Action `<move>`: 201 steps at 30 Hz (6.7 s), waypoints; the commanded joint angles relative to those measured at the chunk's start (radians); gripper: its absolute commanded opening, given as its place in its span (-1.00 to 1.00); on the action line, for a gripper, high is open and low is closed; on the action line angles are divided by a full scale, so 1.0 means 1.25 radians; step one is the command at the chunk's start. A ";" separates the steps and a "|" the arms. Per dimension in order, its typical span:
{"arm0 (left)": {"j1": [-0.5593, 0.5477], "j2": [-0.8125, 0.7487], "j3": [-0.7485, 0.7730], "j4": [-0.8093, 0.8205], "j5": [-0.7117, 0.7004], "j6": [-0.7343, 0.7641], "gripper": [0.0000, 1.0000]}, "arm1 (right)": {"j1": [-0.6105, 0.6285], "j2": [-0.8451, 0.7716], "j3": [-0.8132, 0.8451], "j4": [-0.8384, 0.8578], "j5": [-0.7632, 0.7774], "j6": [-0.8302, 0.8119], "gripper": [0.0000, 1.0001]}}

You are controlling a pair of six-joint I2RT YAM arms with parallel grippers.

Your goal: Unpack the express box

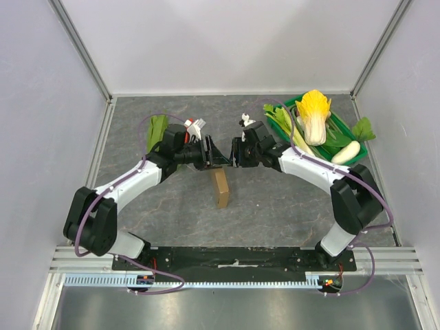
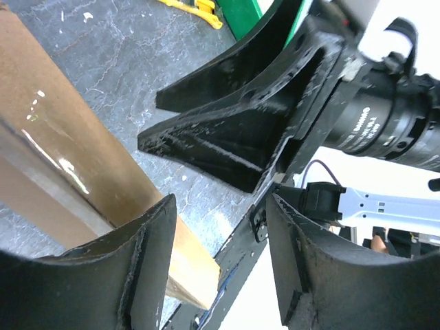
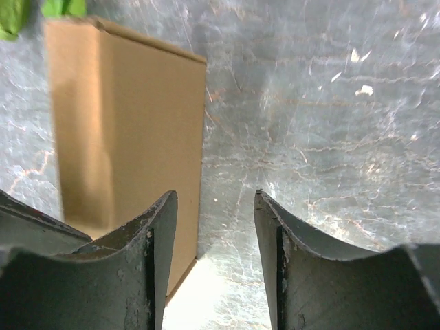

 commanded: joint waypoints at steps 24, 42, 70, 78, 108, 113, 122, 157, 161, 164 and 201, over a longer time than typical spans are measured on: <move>0.162 -0.244 0.033 -0.448 -0.519 0.065 0.74 | 0.181 0.071 0.225 -0.123 0.185 -0.133 0.84; 0.232 -0.211 -0.063 -0.417 -0.431 0.038 0.66 | 0.005 0.066 0.022 0.173 -0.265 0.116 -0.51; 0.230 -0.195 -0.117 -0.268 -0.318 0.082 0.96 | -0.079 0.006 -0.057 0.057 -0.114 -0.037 0.59; 0.228 -0.147 -0.202 -0.173 -0.190 0.028 0.60 | -0.054 0.035 -0.063 0.058 -0.162 -0.049 0.49; 0.228 -0.169 -0.135 -0.237 -0.199 0.083 0.85 | -0.114 0.115 0.170 -0.174 0.289 -0.523 0.77; 0.224 -0.146 -0.155 -0.214 -0.139 0.071 0.67 | -0.187 0.190 0.245 -0.219 0.221 -0.582 0.77; 0.219 -0.175 -0.138 -0.238 -0.145 0.094 0.63 | -0.300 0.282 0.265 -0.246 0.090 -0.589 0.75; 0.219 -0.195 -0.089 -0.302 -0.245 0.150 0.62 | -0.185 0.215 0.092 -0.230 0.217 -0.336 -0.42; 0.219 -0.203 -0.079 -0.313 -0.238 0.150 0.62 | -0.164 0.182 0.089 -0.216 0.197 -0.341 -0.91; 0.219 -0.207 -0.062 -0.325 -0.214 0.158 0.62 | -0.152 0.133 0.095 -0.207 0.170 -0.338 -1.00; 0.162 -0.038 0.034 -0.303 0.301 0.047 0.40 | 0.204 -0.097 0.223 -0.298 -0.085 -0.491 -1.00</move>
